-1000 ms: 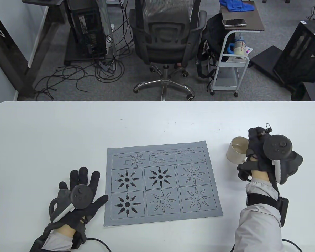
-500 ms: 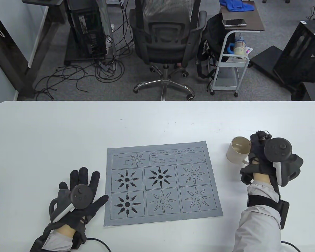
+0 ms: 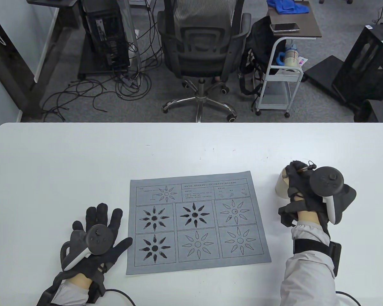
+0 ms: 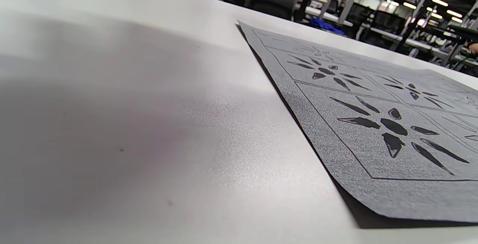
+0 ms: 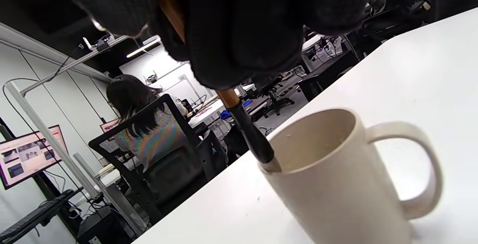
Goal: Trace patterns on water writing practice cloth with Chinese brush
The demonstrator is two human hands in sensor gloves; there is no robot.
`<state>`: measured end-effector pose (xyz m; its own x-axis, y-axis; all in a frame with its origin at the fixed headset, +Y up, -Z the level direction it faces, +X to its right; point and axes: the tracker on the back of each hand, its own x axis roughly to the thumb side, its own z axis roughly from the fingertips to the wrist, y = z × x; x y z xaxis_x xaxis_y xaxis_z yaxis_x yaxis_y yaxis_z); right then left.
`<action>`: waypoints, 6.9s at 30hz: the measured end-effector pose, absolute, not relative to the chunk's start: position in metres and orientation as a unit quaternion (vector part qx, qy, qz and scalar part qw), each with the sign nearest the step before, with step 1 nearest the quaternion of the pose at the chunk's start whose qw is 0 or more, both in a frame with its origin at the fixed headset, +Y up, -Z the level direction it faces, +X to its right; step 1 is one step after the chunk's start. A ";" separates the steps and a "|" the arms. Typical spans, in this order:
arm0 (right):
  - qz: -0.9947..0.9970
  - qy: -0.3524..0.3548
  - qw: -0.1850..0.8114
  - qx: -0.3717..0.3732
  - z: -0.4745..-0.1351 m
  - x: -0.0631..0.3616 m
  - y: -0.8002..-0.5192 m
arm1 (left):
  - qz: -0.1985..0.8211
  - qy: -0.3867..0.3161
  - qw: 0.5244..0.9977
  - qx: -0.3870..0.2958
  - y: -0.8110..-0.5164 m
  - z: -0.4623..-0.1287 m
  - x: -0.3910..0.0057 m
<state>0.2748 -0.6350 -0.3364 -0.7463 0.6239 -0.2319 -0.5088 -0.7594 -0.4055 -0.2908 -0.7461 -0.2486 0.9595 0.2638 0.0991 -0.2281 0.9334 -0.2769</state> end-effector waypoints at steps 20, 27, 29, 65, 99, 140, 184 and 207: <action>0.881 -0.225 0.329 -0.254 -0.316 0.308 -0.638 | 0.126 -0.068 0.981 -0.134 -0.746 -0.249 -0.290; 0.885 -0.240 0.291 -0.273 -0.307 0.315 -0.633 | 0.126 -0.067 0.980 -0.141 -0.747 -0.248 -0.290; 0.889 -0.241 0.282 -0.270 -0.306 0.314 -0.629 | 0.126 -0.067 0.980 -0.141 -0.747 -0.248 -0.290; 0.891 -0.282 0.352 0.044 -0.231 0.135 -0.612 | 0.123 -0.064 0.976 -0.168 -0.750 -0.250 -0.289; 0.910 -0.295 0.275 0.097 -0.206 0.042 -0.691 | 0.103 -0.050 0.974 -0.196 -0.763 -0.255 -0.284; 0.918 -0.300 0.244 0.087 -0.206 0.040 -0.689 | 0.105 -0.049 0.973 -0.200 -0.763 -0.255 -0.284; 0.919 -0.303 0.229 0.104 -0.204 0.035 -0.689 | 0.105 -0.045 0.971 -0.211 -0.764 -0.256 -0.286; 0.920 -0.306 0.225 0.096 -0.205 0.038 -0.692 | 0.105 -0.044 0.971 -0.212 -0.765 -0.256 -0.286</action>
<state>0.0378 -0.6916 -0.2051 -0.8801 0.3555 0.3148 -0.4732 -0.7114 -0.5196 -0.2863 -0.7648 -0.2560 0.9739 0.2232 0.0412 -0.1858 0.8880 -0.4206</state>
